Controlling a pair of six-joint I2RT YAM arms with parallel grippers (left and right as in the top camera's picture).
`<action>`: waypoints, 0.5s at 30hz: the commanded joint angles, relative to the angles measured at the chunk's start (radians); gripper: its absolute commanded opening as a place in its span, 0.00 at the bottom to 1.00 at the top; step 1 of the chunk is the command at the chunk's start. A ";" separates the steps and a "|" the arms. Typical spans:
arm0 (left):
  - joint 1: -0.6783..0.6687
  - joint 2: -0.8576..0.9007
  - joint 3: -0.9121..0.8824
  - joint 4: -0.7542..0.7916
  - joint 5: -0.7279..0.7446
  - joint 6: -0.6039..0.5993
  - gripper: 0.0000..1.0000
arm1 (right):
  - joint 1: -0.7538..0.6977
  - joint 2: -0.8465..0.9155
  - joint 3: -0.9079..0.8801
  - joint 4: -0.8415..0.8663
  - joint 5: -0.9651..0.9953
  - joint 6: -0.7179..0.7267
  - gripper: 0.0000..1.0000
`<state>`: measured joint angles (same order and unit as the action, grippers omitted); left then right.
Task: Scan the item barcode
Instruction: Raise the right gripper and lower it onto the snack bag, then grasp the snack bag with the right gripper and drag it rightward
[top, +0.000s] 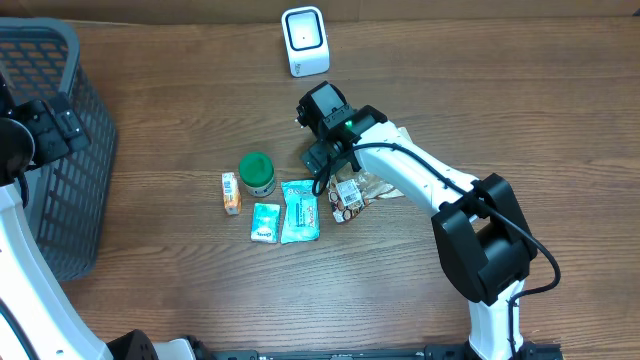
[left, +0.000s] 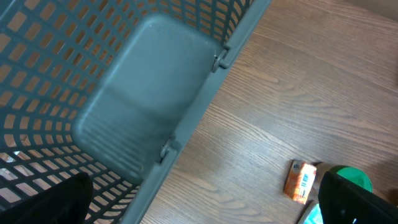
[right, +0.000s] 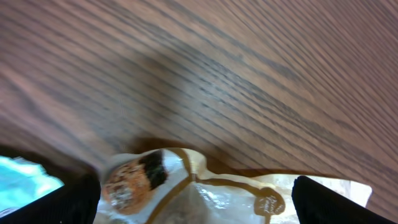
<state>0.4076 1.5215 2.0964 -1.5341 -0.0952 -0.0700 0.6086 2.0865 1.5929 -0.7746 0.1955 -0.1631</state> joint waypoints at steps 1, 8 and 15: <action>0.003 0.003 0.014 0.002 -0.009 0.022 1.00 | -0.017 0.005 -0.022 0.014 0.040 0.039 1.00; 0.003 0.003 0.014 0.002 -0.009 0.022 0.99 | -0.096 0.006 -0.022 0.028 0.077 0.248 0.96; 0.003 0.003 0.014 0.002 -0.009 0.022 1.00 | -0.188 0.006 -0.022 -0.006 -0.017 0.264 0.89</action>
<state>0.4076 1.5215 2.0964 -1.5341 -0.0952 -0.0700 0.4427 2.0865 1.5768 -0.7753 0.2272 0.0780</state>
